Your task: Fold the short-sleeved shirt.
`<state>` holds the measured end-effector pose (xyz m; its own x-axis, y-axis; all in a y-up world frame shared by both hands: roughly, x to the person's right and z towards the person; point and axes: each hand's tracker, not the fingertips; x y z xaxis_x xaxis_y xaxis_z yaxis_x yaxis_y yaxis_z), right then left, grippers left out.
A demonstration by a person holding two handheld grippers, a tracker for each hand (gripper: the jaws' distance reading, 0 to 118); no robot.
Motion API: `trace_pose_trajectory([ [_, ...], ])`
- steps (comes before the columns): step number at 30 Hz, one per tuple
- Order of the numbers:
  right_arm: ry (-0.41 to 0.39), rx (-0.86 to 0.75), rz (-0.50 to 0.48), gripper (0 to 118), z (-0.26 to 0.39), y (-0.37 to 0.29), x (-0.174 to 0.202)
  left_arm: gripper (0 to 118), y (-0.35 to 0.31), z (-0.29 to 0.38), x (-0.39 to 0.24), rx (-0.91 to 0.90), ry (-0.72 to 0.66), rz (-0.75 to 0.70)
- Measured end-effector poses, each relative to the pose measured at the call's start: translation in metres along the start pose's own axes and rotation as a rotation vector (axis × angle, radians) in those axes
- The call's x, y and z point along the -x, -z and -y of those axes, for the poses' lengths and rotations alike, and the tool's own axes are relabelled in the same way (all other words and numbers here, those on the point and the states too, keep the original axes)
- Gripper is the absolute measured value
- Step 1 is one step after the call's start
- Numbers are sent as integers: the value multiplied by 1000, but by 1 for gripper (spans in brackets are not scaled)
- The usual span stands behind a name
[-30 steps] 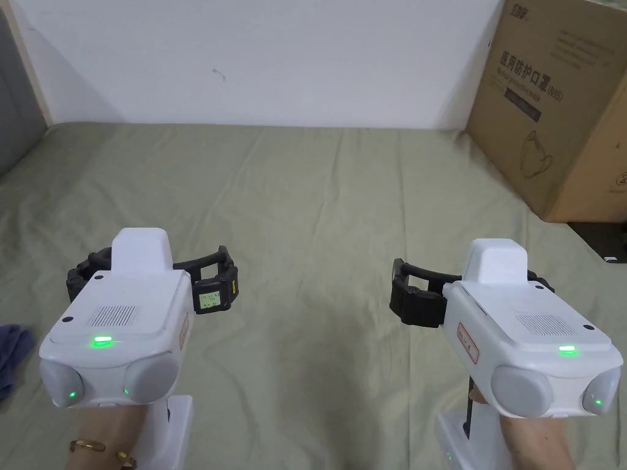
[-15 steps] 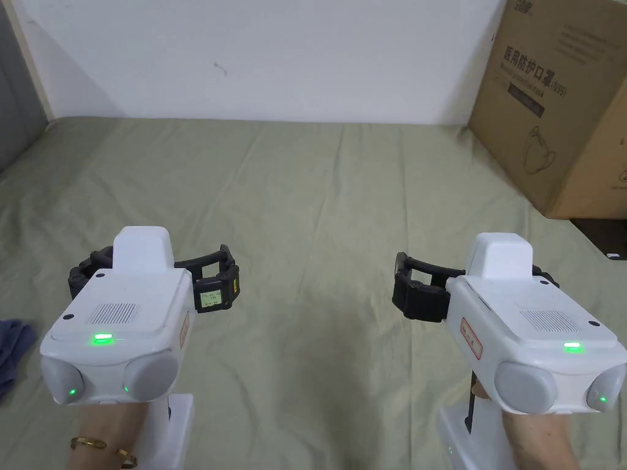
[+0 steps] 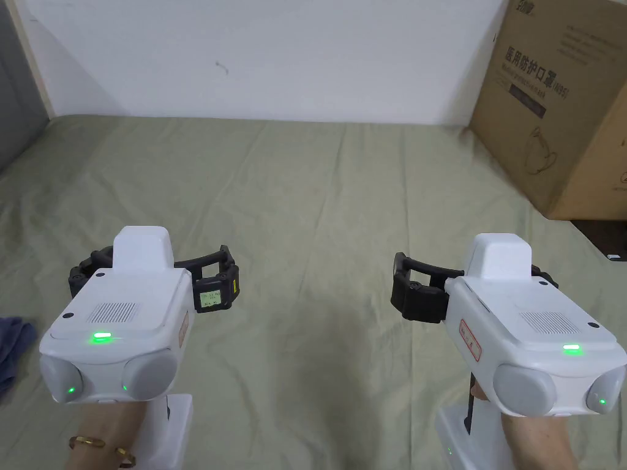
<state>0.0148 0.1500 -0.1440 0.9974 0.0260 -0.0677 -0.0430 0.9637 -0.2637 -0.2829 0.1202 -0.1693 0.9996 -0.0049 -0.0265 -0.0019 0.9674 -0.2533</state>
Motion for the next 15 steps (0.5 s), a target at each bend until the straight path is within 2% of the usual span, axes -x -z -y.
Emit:
trace_pose_trajectory([
  [15,-5,-5,0,115,0,0,1,118,1,3,0,6,10,8],
])
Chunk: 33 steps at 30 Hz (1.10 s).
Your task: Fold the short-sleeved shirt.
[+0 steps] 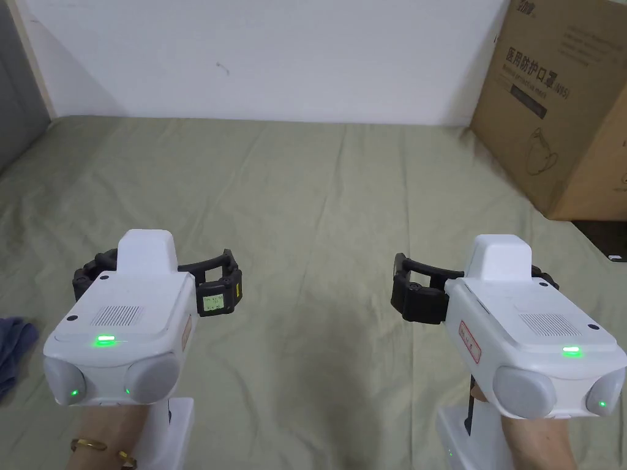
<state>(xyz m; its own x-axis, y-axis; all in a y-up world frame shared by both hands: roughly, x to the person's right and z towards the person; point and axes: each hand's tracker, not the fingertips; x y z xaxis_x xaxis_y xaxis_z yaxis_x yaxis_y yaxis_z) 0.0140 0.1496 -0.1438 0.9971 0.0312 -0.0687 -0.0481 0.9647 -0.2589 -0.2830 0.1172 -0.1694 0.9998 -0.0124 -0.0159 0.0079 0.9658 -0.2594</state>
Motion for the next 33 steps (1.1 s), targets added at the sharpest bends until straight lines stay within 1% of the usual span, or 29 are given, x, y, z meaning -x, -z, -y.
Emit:
trace_pose_trajectory([
  [33,4,7,-18,115,1,2,3,118,-1,2,0,10,3,2],
])
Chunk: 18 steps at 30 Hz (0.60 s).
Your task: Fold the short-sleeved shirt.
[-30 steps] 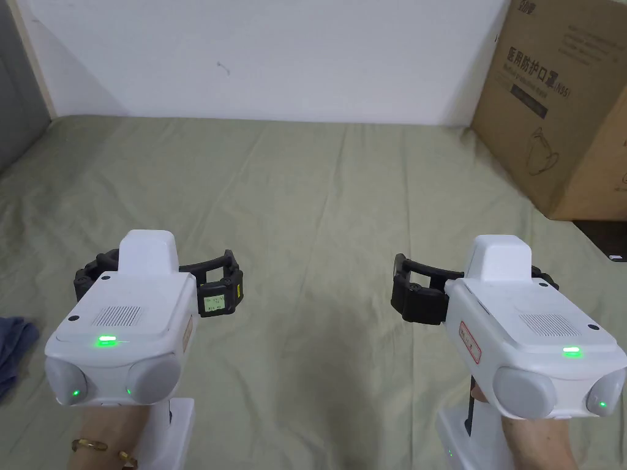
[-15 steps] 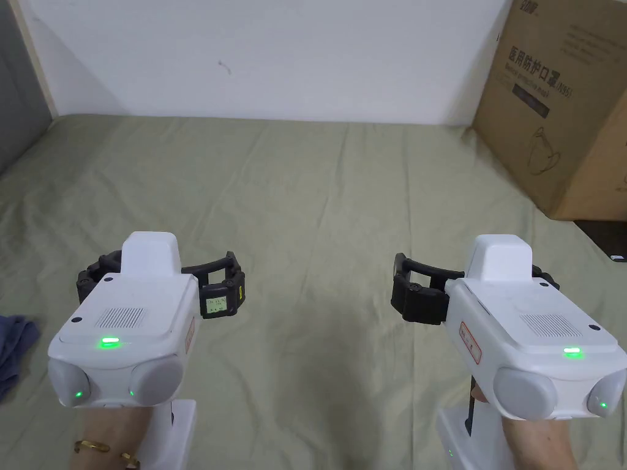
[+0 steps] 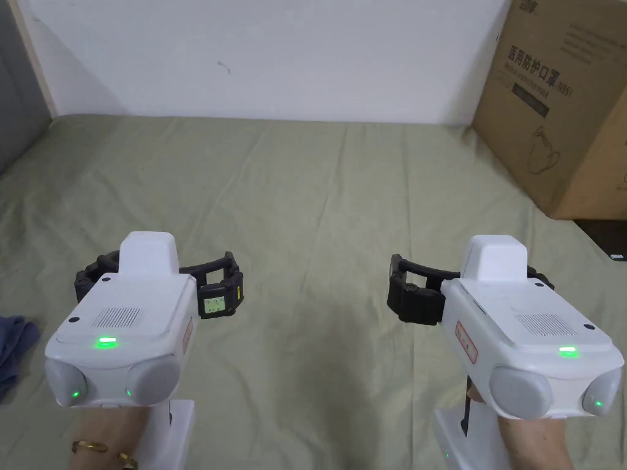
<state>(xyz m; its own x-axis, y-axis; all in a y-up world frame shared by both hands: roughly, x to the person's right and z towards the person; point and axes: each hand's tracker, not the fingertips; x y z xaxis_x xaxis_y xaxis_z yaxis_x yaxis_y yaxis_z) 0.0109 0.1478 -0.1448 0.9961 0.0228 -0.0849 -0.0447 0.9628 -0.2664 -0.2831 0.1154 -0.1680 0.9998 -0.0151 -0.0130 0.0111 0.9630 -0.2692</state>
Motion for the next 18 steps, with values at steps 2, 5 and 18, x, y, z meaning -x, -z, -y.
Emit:
trace_pose_trajectory([
  [2,-6,2,1,115,0,0,1,118,0,0,0,0,-2,-1],
  [5,-13,8,6,115,0,0,2,118,-1,-1,0,1,-3,3],
  [18,299,511,-36,115,-15,0,3,118,-6,34,1,233,-150,66],
])
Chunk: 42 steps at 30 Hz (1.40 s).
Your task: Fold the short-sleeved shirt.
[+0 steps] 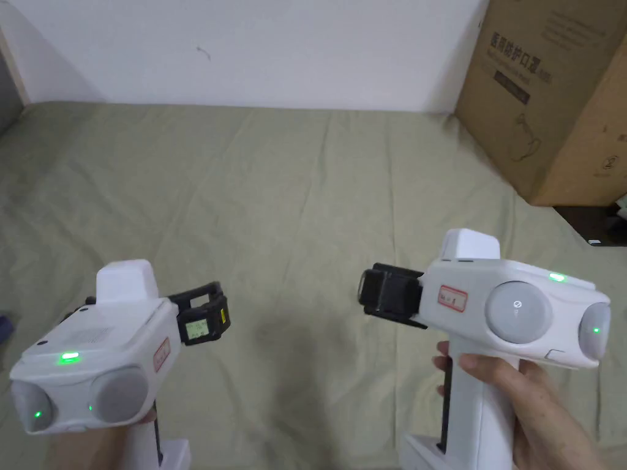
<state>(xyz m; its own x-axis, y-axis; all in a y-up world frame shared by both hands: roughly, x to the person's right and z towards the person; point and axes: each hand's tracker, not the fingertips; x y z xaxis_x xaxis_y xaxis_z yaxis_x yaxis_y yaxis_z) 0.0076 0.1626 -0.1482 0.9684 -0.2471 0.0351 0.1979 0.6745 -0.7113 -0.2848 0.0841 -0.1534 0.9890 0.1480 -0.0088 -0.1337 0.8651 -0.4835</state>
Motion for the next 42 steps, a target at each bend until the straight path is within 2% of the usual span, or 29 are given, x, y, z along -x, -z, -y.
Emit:
trace_pose_trajectory([
  [2,-26,74,-16,115,20,5,4,118,3,22,-1,80,3,-13],
  [4,-61,201,18,114,34,12,11,118,2,40,-4,150,17,-14],
  [6,-134,295,18,114,48,19,18,118,3,57,-4,203,30,8],
  [10,-176,287,33,114,72,31,22,118,3,80,-6,261,46,2],
  [12,-228,348,112,112,76,46,24,118,6,87,-5,271,47,2],
  [14,-199,361,140,112,82,57,24,118,10,91,-6,290,47,8],
  [18,-143,395,107,112,90,74,21,118,12,93,-10,320,32,5],
  [22,-213,532,172,112,101,104,18,118,26,95,-5,366,-22,-10],
  [26,-202,450,295,112,82,144,2,118,57,71,5,350,-56,-47],
  [29,-189,207,284,112,53,170,-13,118,102,43,13,309,-81,-149],
  [31,-187,119,303,112,33,191,-20,118,131,29,17,286,-91,-190],
  [34,-213,80,315,112,9,231,-26,118,179,16,19,270,-95,-216],
  [36,-224,81,307,112,0,254,-28,118,210,16,19,298,-96,-292],
  [40,-205,66,301,112,-5,293,-29,118,251,20,10,300,-119,-307],
  [42,-182,79,294,115,-1,310,-32,118,268,29,8,375,-143,-342],
])
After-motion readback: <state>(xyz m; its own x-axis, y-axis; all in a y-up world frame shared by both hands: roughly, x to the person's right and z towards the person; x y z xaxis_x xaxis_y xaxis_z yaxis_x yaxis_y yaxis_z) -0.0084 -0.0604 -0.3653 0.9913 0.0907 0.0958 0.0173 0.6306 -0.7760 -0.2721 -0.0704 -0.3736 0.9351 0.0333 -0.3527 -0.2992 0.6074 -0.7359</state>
